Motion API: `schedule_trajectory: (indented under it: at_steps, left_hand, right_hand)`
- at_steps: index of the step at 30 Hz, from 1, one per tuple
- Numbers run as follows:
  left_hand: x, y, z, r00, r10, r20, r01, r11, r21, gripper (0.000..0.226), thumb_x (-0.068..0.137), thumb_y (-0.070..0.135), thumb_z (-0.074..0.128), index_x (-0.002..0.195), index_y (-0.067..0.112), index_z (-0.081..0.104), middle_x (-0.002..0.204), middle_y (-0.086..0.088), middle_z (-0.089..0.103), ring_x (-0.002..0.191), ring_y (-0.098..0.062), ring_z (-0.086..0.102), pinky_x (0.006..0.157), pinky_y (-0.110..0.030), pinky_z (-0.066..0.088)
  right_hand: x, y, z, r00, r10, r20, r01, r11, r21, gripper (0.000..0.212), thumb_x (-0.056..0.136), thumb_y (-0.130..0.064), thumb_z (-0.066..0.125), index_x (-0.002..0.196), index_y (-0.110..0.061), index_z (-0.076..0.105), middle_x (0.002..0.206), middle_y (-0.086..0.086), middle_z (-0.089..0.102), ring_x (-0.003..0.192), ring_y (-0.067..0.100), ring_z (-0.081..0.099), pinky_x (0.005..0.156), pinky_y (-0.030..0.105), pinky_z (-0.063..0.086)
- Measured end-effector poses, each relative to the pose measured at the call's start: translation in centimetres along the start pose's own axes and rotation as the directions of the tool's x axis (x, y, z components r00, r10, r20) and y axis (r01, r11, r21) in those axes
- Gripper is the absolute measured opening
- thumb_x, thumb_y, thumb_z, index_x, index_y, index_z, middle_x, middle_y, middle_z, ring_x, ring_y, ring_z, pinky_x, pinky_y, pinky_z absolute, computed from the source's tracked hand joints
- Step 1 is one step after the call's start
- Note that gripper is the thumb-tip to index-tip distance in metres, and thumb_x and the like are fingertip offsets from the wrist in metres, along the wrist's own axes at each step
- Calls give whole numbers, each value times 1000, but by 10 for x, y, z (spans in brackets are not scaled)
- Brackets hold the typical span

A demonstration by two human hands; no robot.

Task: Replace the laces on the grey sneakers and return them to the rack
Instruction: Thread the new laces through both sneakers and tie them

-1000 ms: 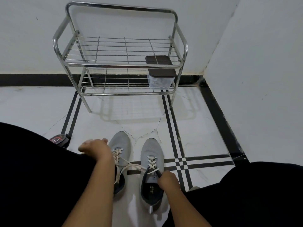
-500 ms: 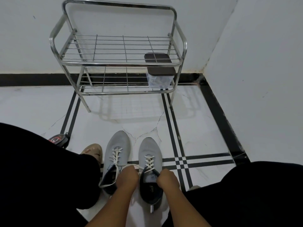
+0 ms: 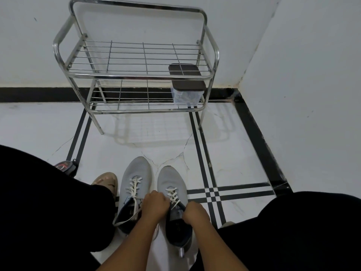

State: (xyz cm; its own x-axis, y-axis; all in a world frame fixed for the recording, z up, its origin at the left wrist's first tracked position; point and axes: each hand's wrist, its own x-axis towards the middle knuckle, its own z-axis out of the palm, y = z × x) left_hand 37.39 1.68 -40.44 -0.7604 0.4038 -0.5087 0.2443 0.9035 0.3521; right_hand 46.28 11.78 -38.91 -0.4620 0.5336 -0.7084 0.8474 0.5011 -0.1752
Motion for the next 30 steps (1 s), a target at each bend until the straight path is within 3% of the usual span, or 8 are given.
schedule_trajectory:
  at_steps: [4,7,9,11,15,21,27,30]
  left_hand:
    - [2,31,-46,977,-76,198,178,803,-568,17,83,22,62,76,7,68,74,-9,60,66,-20,55,55,-24,38]
    - [0,39,-75,973,-9,230,199,533,-822,12,81,16,67,76,11,76,93,0,69,84,-11,60,69,-24,46]
    - [-4,39,-88,981,69,182,129,470,-873,13,84,17,67,85,11,78,100,7,70,94,-4,59,84,-23,42]
    - [-7,42,-95,985,98,143,88,433,-897,15,85,18,68,92,9,77,97,11,69,92,3,56,77,-15,39]
    - [-9,45,-93,996,57,63,38,363,-931,20,82,15,73,99,5,75,95,10,65,96,-6,56,80,-16,38]
    - [-10,46,-86,1000,-7,15,16,339,-941,12,84,14,72,88,3,72,92,-6,71,96,-15,64,79,-21,43]
    - [-3,37,-79,976,-216,-33,39,321,-946,10,86,20,70,79,13,66,77,7,63,74,-5,55,65,-21,41]
    - [4,23,-76,928,-370,-36,94,328,-940,21,88,26,67,70,18,59,72,5,55,73,-17,52,73,-29,42]
  right_hand:
    - [-1,-12,-17,999,-32,43,31,999,22,34,93,-25,52,121,-7,56,123,11,59,112,28,59,85,30,48]
    - [-1,-22,-41,995,-98,23,92,981,173,28,93,-31,54,102,-6,63,102,9,65,99,26,61,74,26,47]
    - [-3,-25,-59,993,-114,17,98,908,408,15,91,-20,58,93,-8,67,89,7,65,86,22,61,72,28,51]
    - [-11,-25,-75,987,-152,50,79,732,677,16,87,-8,57,96,-14,70,91,5,67,81,17,62,79,32,52]
    - [-23,-23,-89,953,-295,68,96,507,857,19,84,-10,59,97,-20,69,96,-2,67,93,14,62,84,31,50]
    - [-26,-31,-74,949,-264,-170,282,477,832,15,91,-21,65,89,-7,69,76,-5,66,67,0,60,59,11,45]
    - [-26,-28,-83,953,-304,17,124,440,889,11,96,-8,54,90,-8,63,69,2,63,62,12,61,71,26,54]
    - [-21,-14,-90,973,-225,50,72,503,862,9,92,-2,57,90,-6,66,70,5,62,58,11,58,75,29,57]
